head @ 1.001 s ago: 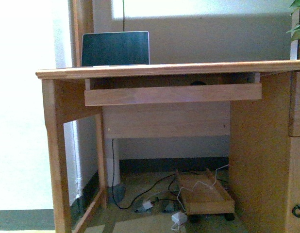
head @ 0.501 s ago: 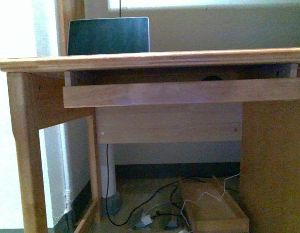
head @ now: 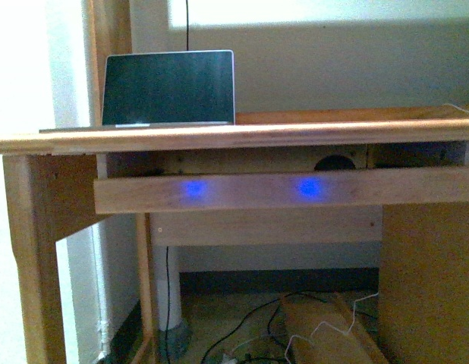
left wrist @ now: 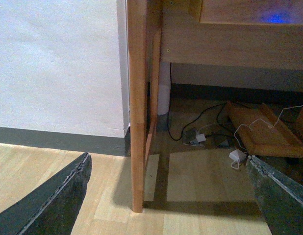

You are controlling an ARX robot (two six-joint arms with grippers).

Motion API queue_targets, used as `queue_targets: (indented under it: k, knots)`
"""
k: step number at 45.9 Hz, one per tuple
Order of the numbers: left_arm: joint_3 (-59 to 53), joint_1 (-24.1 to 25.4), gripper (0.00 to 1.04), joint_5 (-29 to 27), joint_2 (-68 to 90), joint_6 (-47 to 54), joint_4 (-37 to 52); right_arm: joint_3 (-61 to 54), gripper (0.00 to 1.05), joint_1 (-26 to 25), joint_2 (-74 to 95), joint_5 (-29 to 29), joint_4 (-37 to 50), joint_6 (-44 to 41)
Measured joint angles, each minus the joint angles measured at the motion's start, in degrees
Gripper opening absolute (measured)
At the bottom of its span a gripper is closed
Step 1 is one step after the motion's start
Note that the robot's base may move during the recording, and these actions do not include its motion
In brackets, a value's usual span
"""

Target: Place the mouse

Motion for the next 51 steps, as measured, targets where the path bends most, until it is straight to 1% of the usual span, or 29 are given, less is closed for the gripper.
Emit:
queue_targets:
  k: [17,22,26,29,31,34,35,39,40,46,48,51]
  knots:
    - [0.0,0.0,0.97,0.02,0.0,0.0,0.0,0.0,0.97,0.0,0.0,0.0,0.02,0.02]
    - [2.27,1.03,0.97,6.51,4.52,-8.92,-5.7,0.0,0.97,0.0,0.0,-0.07,0.02,0.02]
    - [2.78,1.44,0.97,9.55,11.3,-13.27,-3.41,0.0,0.97,0.0,0.0,0.0,0.02,0.02]
    - [3.96,2.51,0.97,11.98,17.2,-12.76,0.0,0.0,0.97,0.0,0.0,0.0,0.02,0.02]
    - [5.6,4.02,0.97,14.75,24.0,-9.94,4.55,0.0,0.97,0.0,0.0,0.0,0.02,0.02]
    - [7.39,5.99,0.97,16.7,31.93,-5.27,10.45,0.0,0.97,0.0,0.0,0.0,0.02,0.02]
    - [8.44,7.15,0.97,17.35,36.26,-1.75,13.6,0.0,0.97,0.0,0.0,0.0,0.02,0.02]
    - [12.26,9.53,0.97,18.51,48.41,7.06,21.44,0.0,0.97,0.0,0.0,0.0,0.02,0.02]
    - [13.86,9.84,0.97,18.56,52.83,10.67,23.89,0.0,0.97,0.0,0.0,0.0,0.02,0.02]
    - [20.24,9.64,0.97,19.12,70.64,29.55,33.44,0.0,0.97,0.0,0.0,0.0,0.02,0.02]
    - [23.04,9.29,0.97,18.82,78.01,40.41,38.47,0.0,0.97,0.0,0.0,0.02,0.02,0.02]
    - [25.9,8.85,0.97,19.32,84.5,49.13,43.91,0.0,0.97,0.0,0.0,0.0,0.02,0.02]
